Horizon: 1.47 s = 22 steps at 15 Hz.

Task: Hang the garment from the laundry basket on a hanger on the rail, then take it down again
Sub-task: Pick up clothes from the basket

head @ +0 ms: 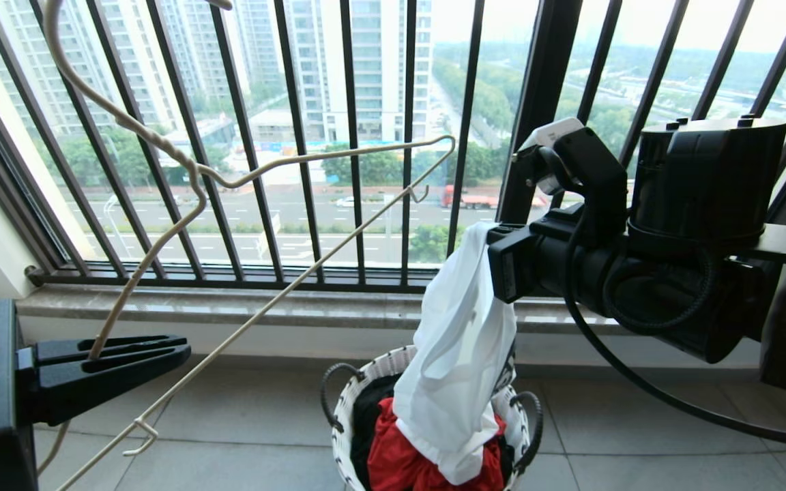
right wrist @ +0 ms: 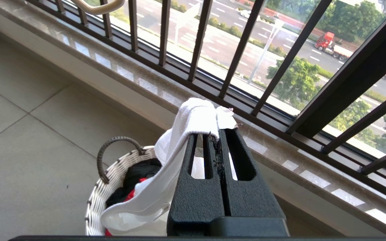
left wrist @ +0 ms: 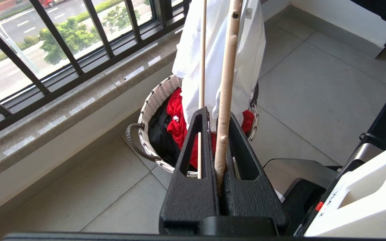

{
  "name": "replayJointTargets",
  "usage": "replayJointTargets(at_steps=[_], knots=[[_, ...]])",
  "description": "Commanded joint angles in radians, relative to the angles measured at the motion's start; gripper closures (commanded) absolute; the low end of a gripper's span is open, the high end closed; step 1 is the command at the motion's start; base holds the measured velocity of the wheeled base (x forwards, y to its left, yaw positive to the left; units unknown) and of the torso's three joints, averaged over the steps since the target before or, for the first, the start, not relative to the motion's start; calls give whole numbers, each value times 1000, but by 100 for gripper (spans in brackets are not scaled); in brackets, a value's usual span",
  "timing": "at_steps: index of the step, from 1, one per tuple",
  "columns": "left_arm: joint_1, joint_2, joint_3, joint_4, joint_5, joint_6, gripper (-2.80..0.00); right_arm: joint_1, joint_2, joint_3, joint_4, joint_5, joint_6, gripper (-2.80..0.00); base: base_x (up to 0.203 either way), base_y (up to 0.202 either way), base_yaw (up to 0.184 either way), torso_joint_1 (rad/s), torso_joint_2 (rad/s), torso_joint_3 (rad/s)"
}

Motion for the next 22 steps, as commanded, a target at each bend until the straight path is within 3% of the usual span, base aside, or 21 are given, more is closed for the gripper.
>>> replayJointTargets(at_steps=[1, 7, 15, 18, 20, 22], knots=[[-1, 6, -1, 0, -3, 2, 0, 0, 26, -6, -3, -2, 1, 0, 0, 0, 0, -3, -1, 203], [-1, 3, 5, -2, -3, 4, 0, 0, 27, -6, -3, -2, -1, 0, 0, 0, 0, 1, -4, 183], [-11, 3, 32, -1, -7, 10, 0, -2, 32, -18, -3, -3, 17, 0, 0, 0, 0, 2, 0, 29], [-26, 21, 24, 9, 7, 10, 0, -38, 39, -41, -3, -3, 34, 0, 0, 0, 0, 0, 0, 0], [-26, 23, -3, 53, 10, 8, 0, -73, 63, -75, -3, -3, 58, 0, 0, 0, 0, 0, 0, 0], [-26, 16, -74, 196, 8, 7, 0, -90, 84, -100, -3, -6, 83, 0, 0, 0, 0, 0, 0, 0]])
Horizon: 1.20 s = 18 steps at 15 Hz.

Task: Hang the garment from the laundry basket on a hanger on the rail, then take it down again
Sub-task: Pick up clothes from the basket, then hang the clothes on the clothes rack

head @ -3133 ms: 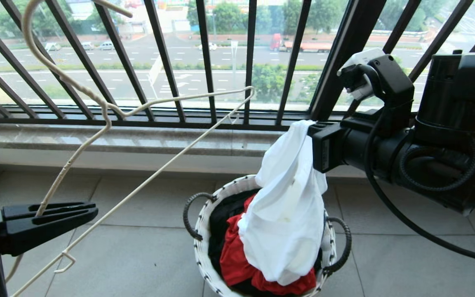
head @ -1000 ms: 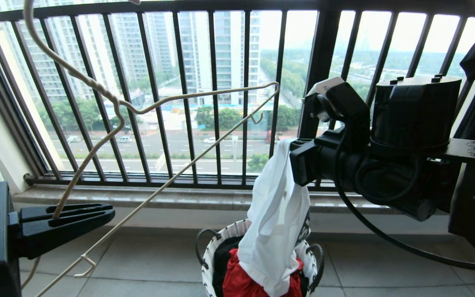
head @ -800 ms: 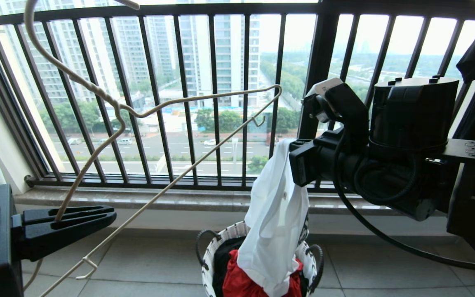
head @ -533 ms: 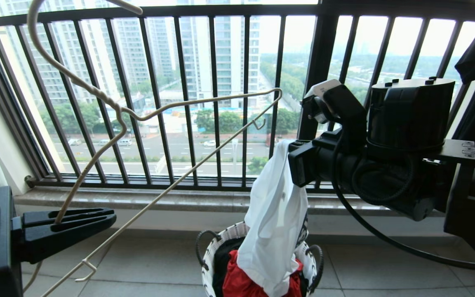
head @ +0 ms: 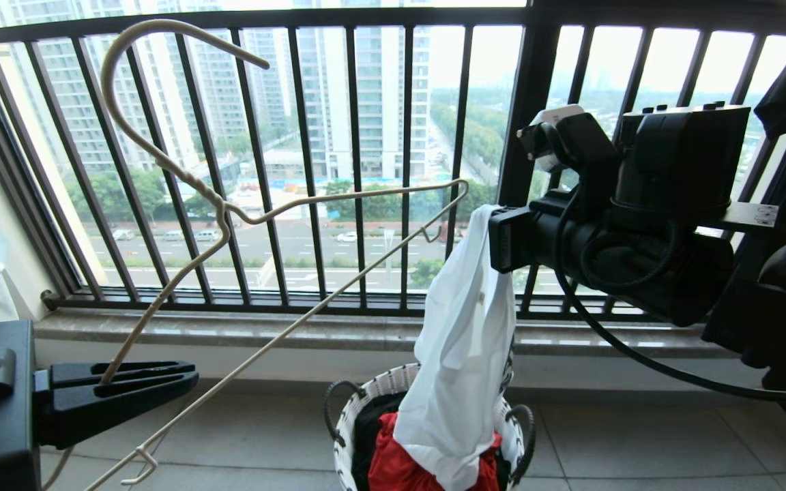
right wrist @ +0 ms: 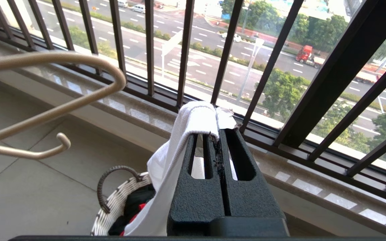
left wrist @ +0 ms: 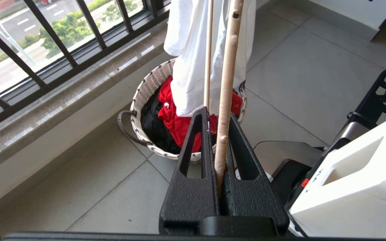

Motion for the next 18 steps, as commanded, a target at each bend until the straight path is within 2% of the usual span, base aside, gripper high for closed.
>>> replayJointTargets(at_steps=[1, 3, 6, 10, 14, 18], knots=[[0, -8, -83, 162, -6, 2, 0, -26, 32, -25, -2, -2, 7, 0, 0, 0, 0, 0, 0, 0], [-2, -25, -143, 270, -11, 2, 0, -43, 43, -36, -2, -2, 9, 0, 0, 0, 0, 0, 0, 0], [-20, 6, -143, 285, -6, 3, 0, -52, 51, -58, -2, -4, 45, 0, 0, 0, 0, 0, 0, 0], [-75, 78, -123, 279, -8, -1, 0, -51, 51, -58, -2, -4, 50, 0, 0, 0, 0, 0, 0, 0], [-78, 144, -119, 274, -5, -24, 0, -47, 49, -64, -1, -4, 65, 0, 0, 0, 0, 0, 0, 0], [-78, 167, -83, 161, -4, -58, 0, -23, 48, -64, -1, -4, 86, 0, 0, 0, 0, 0, 0, 0]])
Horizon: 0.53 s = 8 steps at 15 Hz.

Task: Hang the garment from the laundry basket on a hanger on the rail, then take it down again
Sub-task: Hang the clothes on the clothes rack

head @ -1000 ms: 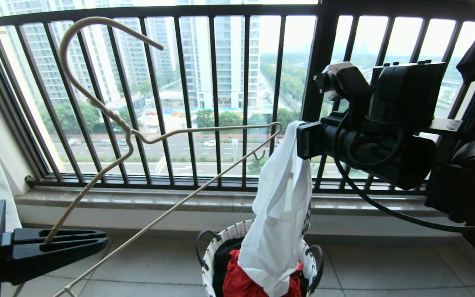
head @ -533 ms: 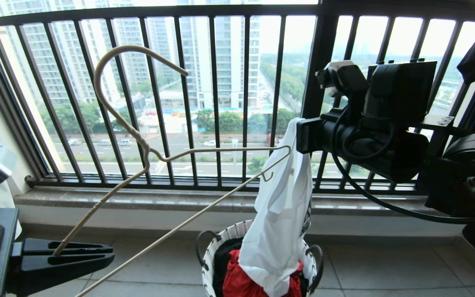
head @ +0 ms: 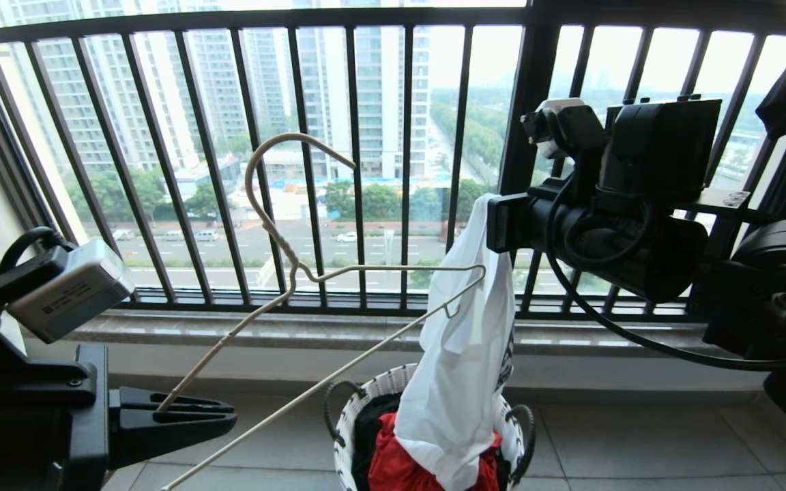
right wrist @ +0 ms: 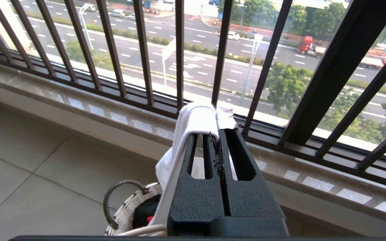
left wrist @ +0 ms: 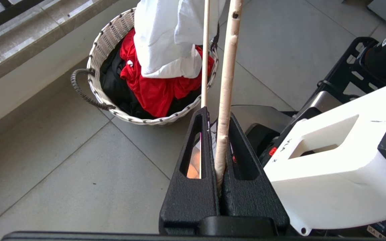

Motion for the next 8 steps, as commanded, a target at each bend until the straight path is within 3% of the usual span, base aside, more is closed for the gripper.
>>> replayJointTargets(at_steps=[1, 5, 8], knots=[[0, 44, 18, -54, 1, -37, 0, 21, -1, 0, -1, -2, 12, 0, 0, 0, 0, 0, 0, 0], [0, 74, 29, -132, 2, -98, 0, 51, -3, 1, -1, -2, 24, 0, 0, 0, 0, 0, 0, 0], [1, 91, 29, -142, 2, -110, 0, 62, -4, 0, -1, -2, 37, 0, 0, 0, 0, 0, 0, 0]])
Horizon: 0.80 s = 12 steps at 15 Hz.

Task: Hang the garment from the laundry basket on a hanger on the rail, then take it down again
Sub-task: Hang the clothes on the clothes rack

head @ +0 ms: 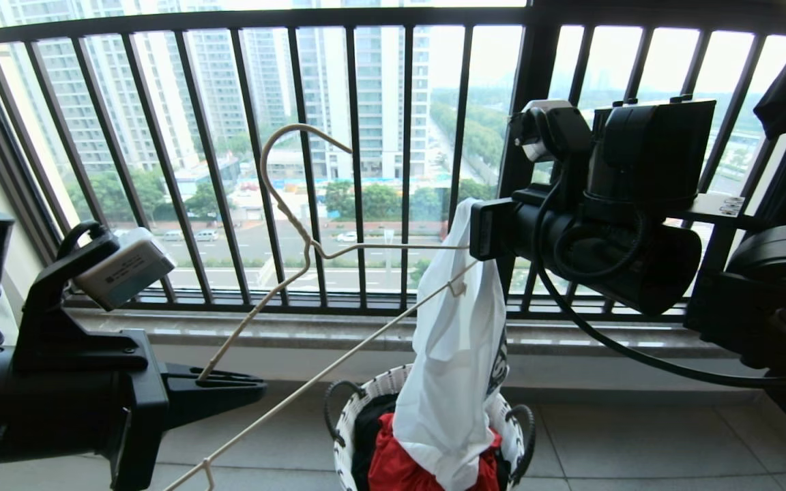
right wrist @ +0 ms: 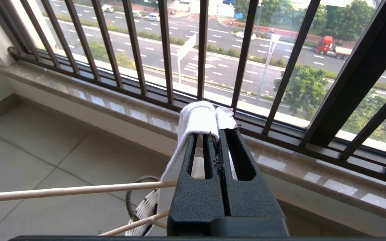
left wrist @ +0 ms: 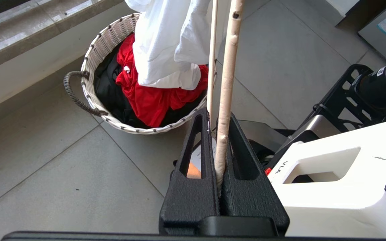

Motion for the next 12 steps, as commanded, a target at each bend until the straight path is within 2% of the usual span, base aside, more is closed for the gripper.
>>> replayJointTargets(at_steps=[1, 4, 8, 12], knots=[[0, 17, -1, -1, 20, 0, 0, 3, -3, -3, -3, -3, 5, 0, 0, 0, 0, 0, 0, 0], [0, 30, 0, -52, 164, -2, 0, -1, -7, -14, -1, -16, 6, 0, 0, 0, 0, 0, 0, 0], [0, 4, 0, -58, 175, -2, 0, -46, -4, -32, -1, -30, 3, 0, 0, 0, 0, 0, 0, 0], [-2, 25, -2, -59, 225, -2, 0, -41, -7, -30, 5, -29, 3, 0, 0, 0, 0, 0, 0, 0]])
